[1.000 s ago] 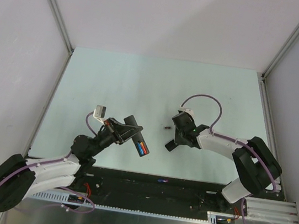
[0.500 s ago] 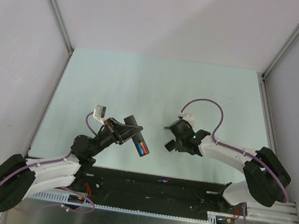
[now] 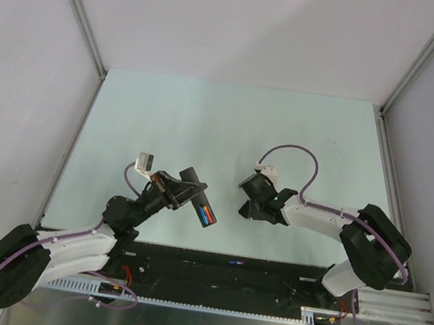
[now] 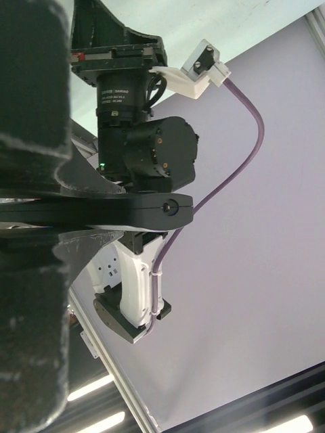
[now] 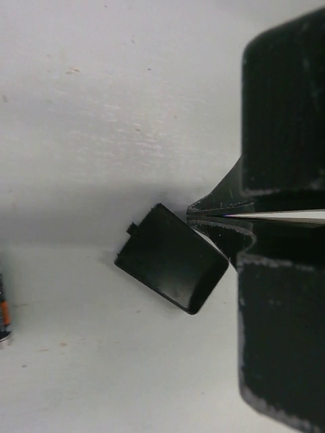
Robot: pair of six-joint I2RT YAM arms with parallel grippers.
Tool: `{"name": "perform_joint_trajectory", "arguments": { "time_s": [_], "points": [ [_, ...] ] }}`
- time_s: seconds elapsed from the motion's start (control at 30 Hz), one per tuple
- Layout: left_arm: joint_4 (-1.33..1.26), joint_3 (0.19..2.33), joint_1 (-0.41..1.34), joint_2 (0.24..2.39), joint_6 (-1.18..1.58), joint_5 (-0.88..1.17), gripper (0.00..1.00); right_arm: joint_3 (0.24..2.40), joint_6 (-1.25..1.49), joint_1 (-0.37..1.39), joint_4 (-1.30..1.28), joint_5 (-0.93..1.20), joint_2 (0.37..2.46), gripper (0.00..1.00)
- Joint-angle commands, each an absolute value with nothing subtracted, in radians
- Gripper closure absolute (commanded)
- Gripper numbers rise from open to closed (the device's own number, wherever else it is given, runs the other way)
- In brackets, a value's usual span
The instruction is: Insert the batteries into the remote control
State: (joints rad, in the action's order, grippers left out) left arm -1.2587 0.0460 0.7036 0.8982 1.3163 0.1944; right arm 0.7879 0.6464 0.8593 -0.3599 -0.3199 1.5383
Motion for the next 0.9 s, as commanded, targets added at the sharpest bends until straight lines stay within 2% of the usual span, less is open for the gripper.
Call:
{"name": "perform_joint_trajectory", "arguments": {
  "time_s": [0.0, 0.33, 0.43, 0.5, 0.53, 0.63, 0.73, 0.87],
  "points": [
    [-1.289, -0.048, 0.698, 0.899, 1.299, 0.195, 1.00, 0.778, 0.595, 0.816, -0.342, -0.311, 1.603, 1.00],
    [-1.289, -0.041, 0.696, 0.910, 1.298, 0.198, 1.00, 0.842, 0.495, 0.776, -0.317, -0.311, 1.635, 0.97],
    [-1.285, -0.043, 0.695, 0.904, 1.295, 0.198, 1.00, 0.841, 0.500, 0.770, -0.350, -0.342, 1.585, 0.91],
    [-1.284, -0.041, 0.695, 0.905, 1.295, 0.201, 1.00, 0.841, 0.509, 0.782, -0.367, -0.351, 1.513, 0.78],
    [-1.284, -0.041, 0.695, 0.905, 1.296, 0.199, 1.00, 0.841, 0.512, 0.788, -0.367, -0.350, 1.488, 0.62],
    [-1.284, -0.040, 0.695, 0.910, 1.298, 0.202, 1.00, 0.841, 0.535, 0.830, -0.341, -0.333, 1.405, 0.43],
    [-1.284, -0.037, 0.695, 0.905, 1.299, 0.207, 1.00, 0.853, 0.571, 0.862, -0.304, -0.267, 1.393, 0.34],
    [-1.284, -0.034, 0.695, 0.897, 1.298, 0.212, 1.00, 0.882, 0.594, 0.880, -0.301, -0.193, 1.465, 0.29]
  ]
}}
